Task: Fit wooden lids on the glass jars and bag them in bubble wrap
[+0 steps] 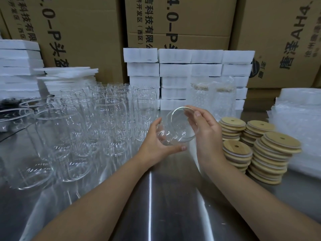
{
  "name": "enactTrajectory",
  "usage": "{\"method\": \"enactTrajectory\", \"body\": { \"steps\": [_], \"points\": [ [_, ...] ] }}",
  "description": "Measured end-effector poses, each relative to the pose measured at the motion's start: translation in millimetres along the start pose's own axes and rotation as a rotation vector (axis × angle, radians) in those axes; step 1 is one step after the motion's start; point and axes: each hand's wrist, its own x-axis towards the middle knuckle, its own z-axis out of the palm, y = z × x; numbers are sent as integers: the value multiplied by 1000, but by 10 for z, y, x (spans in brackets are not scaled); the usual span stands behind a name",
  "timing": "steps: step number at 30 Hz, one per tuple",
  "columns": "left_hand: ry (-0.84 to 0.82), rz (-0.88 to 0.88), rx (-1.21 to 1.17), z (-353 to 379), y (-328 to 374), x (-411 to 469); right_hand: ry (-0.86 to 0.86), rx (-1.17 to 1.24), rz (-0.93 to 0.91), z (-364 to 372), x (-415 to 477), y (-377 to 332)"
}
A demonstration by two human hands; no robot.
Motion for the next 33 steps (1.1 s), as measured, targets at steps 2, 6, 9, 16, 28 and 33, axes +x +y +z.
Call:
{"method": "enactTrajectory", "body": {
  "steps": [2,6,9,16,28,33],
  "points": [
    [20,19,-7,-2,24,-8,-48,51,4,-3,-13,1],
    [23,99,-36,5,25,-30,-156,-42,-22,-25,-58,-11],
    [15,126,-44,4,16,-23,-247,-95,-26,-24,-106,-29],
    [49,143,-27,6,9,-8,-417,-317,-103,-20,-163,-9],
    [22,131,-11,4,129,-88,-382,-531,-204,21,-248,-34],
    [42,91,60,13,81,-77,-254,-477,-226,48,-235,4]
  ]
}}
